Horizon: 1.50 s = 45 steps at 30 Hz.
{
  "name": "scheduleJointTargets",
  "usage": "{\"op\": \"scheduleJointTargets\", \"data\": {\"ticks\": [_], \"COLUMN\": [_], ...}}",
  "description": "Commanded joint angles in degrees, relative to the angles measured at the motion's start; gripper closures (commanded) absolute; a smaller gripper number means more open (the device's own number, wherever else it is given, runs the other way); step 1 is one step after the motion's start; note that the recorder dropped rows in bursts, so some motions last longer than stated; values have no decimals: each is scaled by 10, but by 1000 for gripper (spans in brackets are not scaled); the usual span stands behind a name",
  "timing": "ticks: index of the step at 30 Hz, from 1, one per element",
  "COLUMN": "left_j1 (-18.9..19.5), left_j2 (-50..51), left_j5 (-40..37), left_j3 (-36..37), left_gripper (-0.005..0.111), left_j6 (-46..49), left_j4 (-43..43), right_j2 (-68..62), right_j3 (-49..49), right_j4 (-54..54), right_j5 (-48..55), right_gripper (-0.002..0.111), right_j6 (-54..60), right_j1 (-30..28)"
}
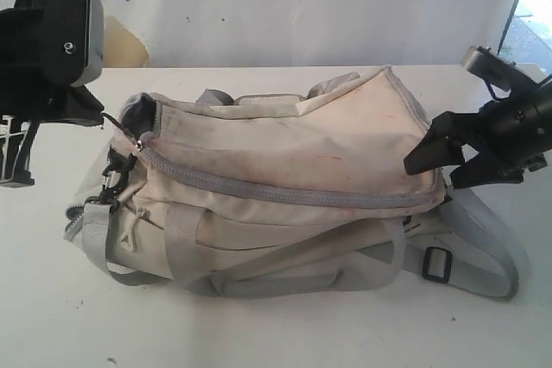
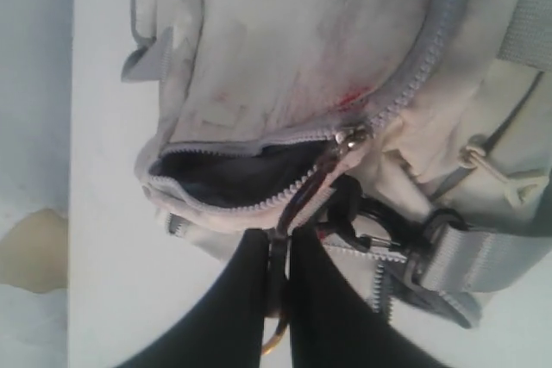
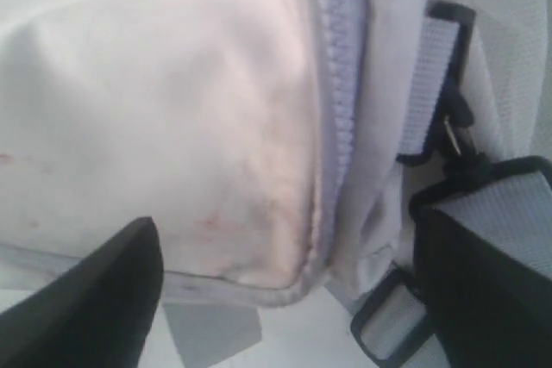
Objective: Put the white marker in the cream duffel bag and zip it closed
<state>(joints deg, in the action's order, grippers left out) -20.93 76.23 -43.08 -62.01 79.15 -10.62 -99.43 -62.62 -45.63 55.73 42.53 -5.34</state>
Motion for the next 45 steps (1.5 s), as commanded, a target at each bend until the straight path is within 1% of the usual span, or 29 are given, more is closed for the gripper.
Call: {"op": "scheduleJointTargets", "data": {"ticks": [1,4,7,10,12,17,23,29,34,40,45], "left_j1": [2,2,2,2,2,2,2,2,2,2,2], "left_j2": [-8,-8,-8,-8,-8,-8,-8,-8,-8,-8,-8], "left_j5": [43,50,53,66,67,74,74,76,81,81,81], "left_j3": [3,3,3,3,3,3,3,3,3,3,3], "left_gripper": [107,107,107,107,107,107,107,107,107,107,107], "left_j6": [81,115,143,149,149,157,133,99,61,56,56], "left_j4": [-29,-37,-44,-59,-89,-160,-176,-207,-223,-223,-236], "right_j2": [48,80,102,106,106,105,105,98,79,79,66], "right_j3": [-23,-23,-21,-21,-21,-21,-19,-19,-19,-19,-19], "right_j4": [-6,-6,-9,-12,-12,-13,-13,-13,-13,-13,-13], "right_j5": [45,45,42,39,33,-37,-127,-203,-242,-304,-318], "right_gripper": [41,42,42,42,42,42,42,43,47,47,47], "right_j6": [18,71,149,217,238,253,308,312,312,340,348], "right_j1": [26,67,115,161,183,231,303,360,391,423,448]}}
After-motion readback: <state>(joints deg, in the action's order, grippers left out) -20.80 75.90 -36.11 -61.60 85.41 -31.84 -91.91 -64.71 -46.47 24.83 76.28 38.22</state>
